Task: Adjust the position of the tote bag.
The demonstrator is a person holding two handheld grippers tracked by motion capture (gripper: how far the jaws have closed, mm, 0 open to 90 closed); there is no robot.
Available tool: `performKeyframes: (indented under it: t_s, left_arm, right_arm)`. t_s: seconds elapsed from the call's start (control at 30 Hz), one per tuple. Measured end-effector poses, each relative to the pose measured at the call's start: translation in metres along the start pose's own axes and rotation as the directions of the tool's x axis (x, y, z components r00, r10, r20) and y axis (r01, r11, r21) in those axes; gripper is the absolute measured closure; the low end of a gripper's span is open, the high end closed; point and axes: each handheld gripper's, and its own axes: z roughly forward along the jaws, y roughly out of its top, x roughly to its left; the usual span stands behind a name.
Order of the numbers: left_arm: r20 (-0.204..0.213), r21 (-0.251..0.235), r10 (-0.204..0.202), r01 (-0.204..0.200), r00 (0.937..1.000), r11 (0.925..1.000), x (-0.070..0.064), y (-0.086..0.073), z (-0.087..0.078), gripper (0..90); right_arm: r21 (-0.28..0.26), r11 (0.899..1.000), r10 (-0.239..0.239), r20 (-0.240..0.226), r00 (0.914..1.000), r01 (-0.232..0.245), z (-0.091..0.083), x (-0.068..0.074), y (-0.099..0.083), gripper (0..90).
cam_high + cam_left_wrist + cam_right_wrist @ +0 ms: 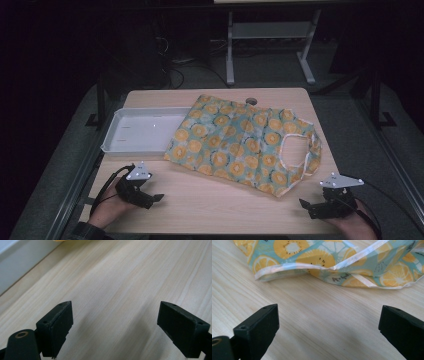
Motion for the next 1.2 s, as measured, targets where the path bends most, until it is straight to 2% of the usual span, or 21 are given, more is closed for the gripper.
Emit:
performKeyframes:
  t_s: [0.17, 0.23, 0.37, 0.57, 0.6, 0.63, 0.67, 0.77, 0.83, 0.97, 1.07, 1.2]
  left_arm:
    - [0.004, 0.005, 0.003, -0.003, 1.0000, 1.0000, -0.001, 0.001, 0.001, 12.6]
    - [0.005, 0.000, 0.004, -0.004, 1.0000, 1.0000, 0.000, 0.002, 0.001, 12.7]
    - [0.008, 0.001, 0.011, -0.011, 0.9999, 0.9999, 0.000, 0.003, 0.002, 12.8]
    - [0.017, 0.003, 0.010, -0.010, 0.9998, 0.9999, -0.001, 0.006, 0.004, 13.0]
    - [0.017, 0.003, 0.010, -0.010, 0.9998, 0.9999, -0.001, 0.006, 0.004, 13.0]
    - [0.015, 0.003, 0.008, -0.008, 0.9999, 1.0000, 0.000, 0.006, 0.003, 13.0]
    - [0.014, 0.000, 0.008, -0.008, 0.9999, 1.0000, 0.000, 0.006, 0.003, 13.0]
    - [0.013, 0.000, 0.010, -0.010, 0.9999, 0.9999, -0.001, 0.007, 0.003, 13.2]
    - [0.014, 0.004, 0.010, -0.010, 0.9998, 0.9999, -0.001, 0.007, 0.003, 13.2]
    - [0.018, 0.002, 0.009, -0.009, 0.9998, 1.0000, -0.001, 0.005, 0.002, 13.2]
    - [0.016, 0.000, 0.012, -0.012, 0.9998, 0.9999, -0.001, 0.005, 0.000, 13.2]
    - [0.021, -0.002, 0.011, -0.011, 0.9997, 0.9999, -0.002, 0.004, 0.000, 13.2]
  right_arm:
    - [-0.006, 1.000, 0.006, -0.008, 1.0000, -0.006, -0.002, -0.001, 0.002, 6.2]
    - [-0.008, 1.000, 0.014, -0.022, 0.9997, -0.014, -0.004, -0.001, 0.004, 12.2]
    - [-0.008, 1.000, 0.022, -0.032, 0.9992, -0.023, -0.005, -0.003, 0.009, 16.3]
    - [-0.009, 1.000, 0.029, -0.061, 0.9977, -0.030, -0.007, -0.006, 0.022, 40.2]
    - [-0.009, 1.000, 0.029, -0.061, 0.9977, -0.030, -0.007, -0.006, 0.022, 40.2]
    - [-0.010, 0.999, 0.029, -0.076, 0.9967, -0.030, -0.005, -0.007, 0.028, 48.2]
    - [-0.005, 0.999, 0.034, -0.086, 0.9957, -0.035, -0.005, -0.007, 0.031, 51.1]
    - [-0.015, 1.000, 0.025, -0.108, 0.9938, -0.026, -0.004, -0.006, 0.039, 60.4]
    - [-0.027, 1.000, -0.002, -0.112, 0.9937, -0.001, -0.003, -0.005, 0.045, 67.7]
    - [-0.036, 0.999, -0.015, -0.161, 0.9868, 0.009, 0.001, 0.000, 0.058, 80.5]
    - [-0.024, 0.999, -0.042, -0.188, 0.9813, 0.039, 0.010, 0.004, 0.066, 86.2]
    - [0.001, 0.998, -0.068, -0.200, 0.9774, 0.070, 0.021, 0.008, 0.072, 89.1]
